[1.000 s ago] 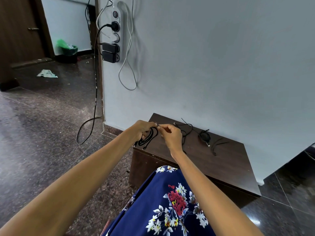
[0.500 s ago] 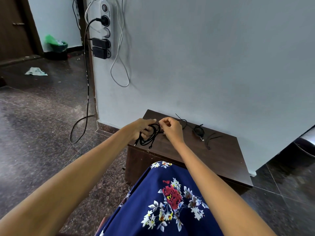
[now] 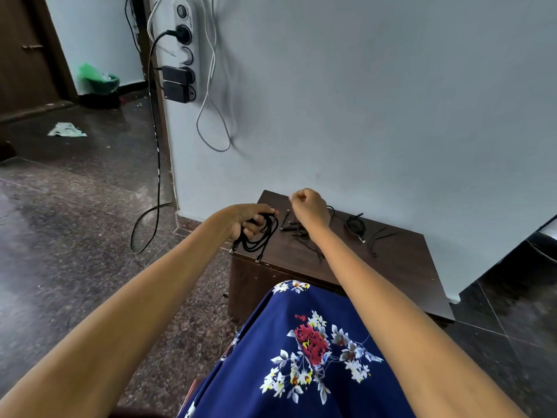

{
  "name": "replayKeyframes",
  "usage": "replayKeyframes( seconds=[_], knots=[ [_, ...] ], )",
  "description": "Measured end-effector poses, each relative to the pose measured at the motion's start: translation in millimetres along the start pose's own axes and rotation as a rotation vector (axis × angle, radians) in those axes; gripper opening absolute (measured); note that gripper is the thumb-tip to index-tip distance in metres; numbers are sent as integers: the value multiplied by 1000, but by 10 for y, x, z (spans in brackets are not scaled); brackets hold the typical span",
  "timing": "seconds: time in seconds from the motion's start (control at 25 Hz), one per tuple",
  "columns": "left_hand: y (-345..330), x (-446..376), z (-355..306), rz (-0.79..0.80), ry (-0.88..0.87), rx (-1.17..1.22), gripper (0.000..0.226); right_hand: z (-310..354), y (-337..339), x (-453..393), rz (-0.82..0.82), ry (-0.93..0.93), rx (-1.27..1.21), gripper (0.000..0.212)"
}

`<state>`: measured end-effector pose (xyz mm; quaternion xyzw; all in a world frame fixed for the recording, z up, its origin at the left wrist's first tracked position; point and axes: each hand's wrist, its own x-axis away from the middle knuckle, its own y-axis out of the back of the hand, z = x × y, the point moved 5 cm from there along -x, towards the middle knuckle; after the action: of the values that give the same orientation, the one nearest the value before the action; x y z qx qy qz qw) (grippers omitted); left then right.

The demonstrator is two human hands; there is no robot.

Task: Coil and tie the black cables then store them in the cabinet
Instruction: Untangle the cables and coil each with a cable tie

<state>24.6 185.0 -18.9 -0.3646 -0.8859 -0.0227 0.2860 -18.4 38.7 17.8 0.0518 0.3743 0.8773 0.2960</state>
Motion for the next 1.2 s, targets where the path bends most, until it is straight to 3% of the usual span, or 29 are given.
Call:
replayKeyframes(
  seconds=[0.12,0.2,0.32,0.4,0.48,0.6,0.68,0.88,1.2],
  knots=[
    [42,12,35,22,36,7,20,-122,79,-42,-99,-203,-406,16],
    [83,-1,51,13,38,38,21,-115,-45,-13,64,-172,-576,19],
    [162,-14,38,-29,32,78,26,-37,-321,137,382,-49,-598,22],
    [201,-13,60,-56,49,74,30,-21,-417,164,429,-7,-583,15],
    [194,-17,77,-38,54,44,28,24,-391,143,366,26,-483,5],
    [150,-25,50,7,35,50,18,-12,-200,-25,109,-50,-414,18],
    [161,-28,41,4,30,63,16,-58,-133,-89,19,-116,-475,20],
    [254,-36,81,-75,11,21,20,49,-441,92,321,-126,-510,14],
    [158,34,20,-148,-10,62,24,156,-484,14,115,-196,-259,20]
  ],
)
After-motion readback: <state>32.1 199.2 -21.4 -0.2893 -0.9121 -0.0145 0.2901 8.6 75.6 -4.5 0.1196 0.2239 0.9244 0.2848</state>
